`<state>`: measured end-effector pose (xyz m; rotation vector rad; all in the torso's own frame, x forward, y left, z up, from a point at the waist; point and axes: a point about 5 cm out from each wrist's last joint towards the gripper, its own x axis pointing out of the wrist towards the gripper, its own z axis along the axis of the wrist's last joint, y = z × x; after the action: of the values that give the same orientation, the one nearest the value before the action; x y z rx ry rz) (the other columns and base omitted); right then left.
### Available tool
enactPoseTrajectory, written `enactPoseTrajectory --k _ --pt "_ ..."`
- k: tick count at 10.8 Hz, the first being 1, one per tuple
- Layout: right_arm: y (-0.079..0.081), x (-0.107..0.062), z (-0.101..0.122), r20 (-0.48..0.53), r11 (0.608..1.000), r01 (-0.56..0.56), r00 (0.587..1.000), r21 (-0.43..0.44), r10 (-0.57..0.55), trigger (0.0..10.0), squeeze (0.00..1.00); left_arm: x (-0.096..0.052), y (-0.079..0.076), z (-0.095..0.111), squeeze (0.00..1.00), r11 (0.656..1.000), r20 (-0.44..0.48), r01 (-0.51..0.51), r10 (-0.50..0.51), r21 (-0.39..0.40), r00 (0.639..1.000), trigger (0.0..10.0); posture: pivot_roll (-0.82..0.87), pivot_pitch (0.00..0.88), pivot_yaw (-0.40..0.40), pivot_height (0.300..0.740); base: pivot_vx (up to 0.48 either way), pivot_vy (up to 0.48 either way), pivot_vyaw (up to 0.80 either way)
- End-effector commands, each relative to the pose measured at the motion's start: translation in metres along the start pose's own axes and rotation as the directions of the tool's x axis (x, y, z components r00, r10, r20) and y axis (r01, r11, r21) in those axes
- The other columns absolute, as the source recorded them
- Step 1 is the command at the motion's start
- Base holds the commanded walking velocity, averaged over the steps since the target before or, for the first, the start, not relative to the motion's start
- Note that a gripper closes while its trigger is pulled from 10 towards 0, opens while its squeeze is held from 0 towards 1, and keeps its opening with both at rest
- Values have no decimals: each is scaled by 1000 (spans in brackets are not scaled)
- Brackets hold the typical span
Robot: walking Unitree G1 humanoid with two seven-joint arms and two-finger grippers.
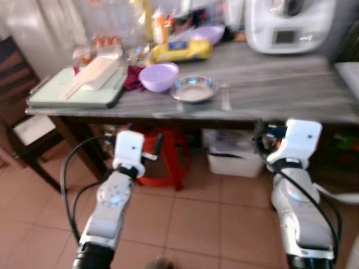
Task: Setting the table
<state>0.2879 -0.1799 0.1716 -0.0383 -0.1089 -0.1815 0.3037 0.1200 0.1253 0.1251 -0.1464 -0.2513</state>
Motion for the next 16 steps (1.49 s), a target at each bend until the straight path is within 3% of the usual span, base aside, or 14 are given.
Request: enactPoseTrajectory --k 1,3,5,10,16 --pt "7 0 3 13 1000 -21 1000 14 21 10000 0 -1 6 0 0 1000 -6 -8 8 20 1000 10000 -88 63 93 740 -330 0 0" --pt "9 0 2 12 999 -30 1000 16 29 10000 0 -1 6 0 0 1000 -2 -5 5 16 1000 10000 -86 63 93 740 -307 0 0" --pt "11 1 1 12 999 -35 999 17 35 10000 0 -2 0 4 0 999 39 27 -26 -30 999 10000 -86 61 95 740 0 0 0" --pt "12 0 1 12 999 -44 999 17 44 10000 0 -1 -6 9 0 997 67 61 -58 -47 996 10000 -89 68 96 740 0 0 0" --pt "15 0 -1 12 998 -60 998 21 59 10000 0 -1 -6 9 0 996 68 77 -73 -47 995 10000 -83 63 99 740 0 -311 0"
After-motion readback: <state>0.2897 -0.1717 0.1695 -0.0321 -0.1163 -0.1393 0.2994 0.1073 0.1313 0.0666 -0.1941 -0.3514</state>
